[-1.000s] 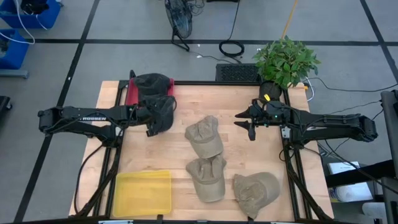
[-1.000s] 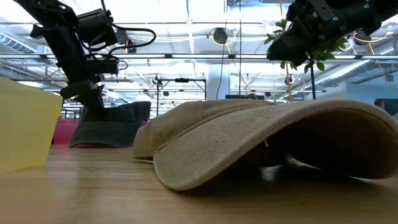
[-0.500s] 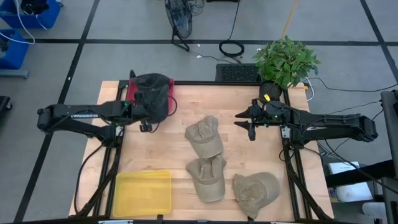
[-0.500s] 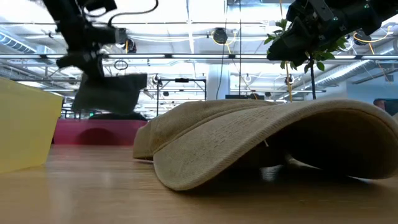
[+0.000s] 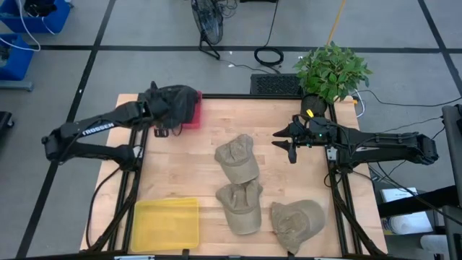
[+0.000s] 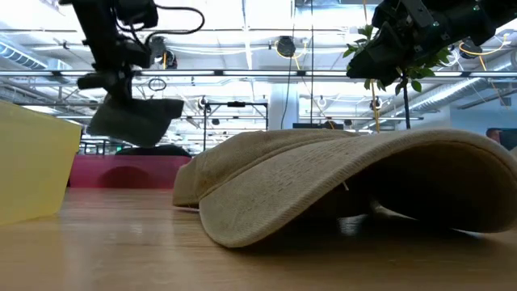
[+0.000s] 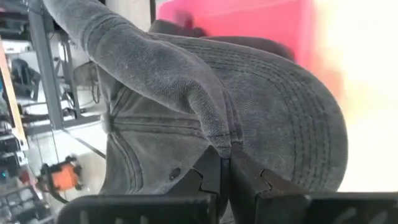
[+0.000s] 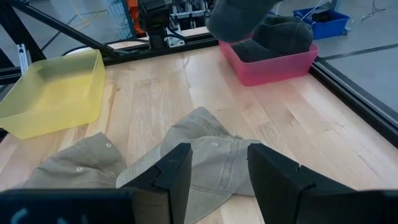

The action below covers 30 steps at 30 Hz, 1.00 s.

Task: Pick & Place hat
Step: Put the black cap into the red bin

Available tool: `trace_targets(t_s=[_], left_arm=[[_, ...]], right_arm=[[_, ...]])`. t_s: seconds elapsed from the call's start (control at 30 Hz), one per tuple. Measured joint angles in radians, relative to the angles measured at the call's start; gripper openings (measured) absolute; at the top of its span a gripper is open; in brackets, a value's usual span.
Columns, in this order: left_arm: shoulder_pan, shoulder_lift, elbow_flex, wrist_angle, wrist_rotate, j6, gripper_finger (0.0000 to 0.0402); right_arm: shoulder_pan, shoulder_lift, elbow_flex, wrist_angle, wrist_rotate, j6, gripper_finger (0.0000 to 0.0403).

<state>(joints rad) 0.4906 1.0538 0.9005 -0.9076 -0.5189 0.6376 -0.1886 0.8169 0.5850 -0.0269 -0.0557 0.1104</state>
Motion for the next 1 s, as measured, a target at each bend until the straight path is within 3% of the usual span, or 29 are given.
trace_targets(t_s=[0.17,0.43,0.63,0.87,1.0], left_arm=[[0.152,0.000,-0.079,0.164,0.168,0.094,0.0006],[0.289,-0.001,-0.241,0.298,0.260,0.248,0.0029],[0.296,0.001,-0.282,0.441,0.249,0.330,0.0012],[0.255,-0.002,-0.216,0.493,0.230,0.402,0.0019],[0.226,-0.002,-0.189,0.481,0.277,0.418,0.0022]], right_arm=[[0.000,0.000,0.000,0.000,0.000,-0.003,0.0141],[0.000,0.000,0.000,0.000,0.001,-0.023,0.0141],[0.000,0.000,0.000,0.000,0.004,-0.026,0.0141],[0.000,0.000,0.000,0.000,0.006,-0.036,0.0141],[0.000,0.000,0.000,-0.006,0.006,-0.037,0.0141]])
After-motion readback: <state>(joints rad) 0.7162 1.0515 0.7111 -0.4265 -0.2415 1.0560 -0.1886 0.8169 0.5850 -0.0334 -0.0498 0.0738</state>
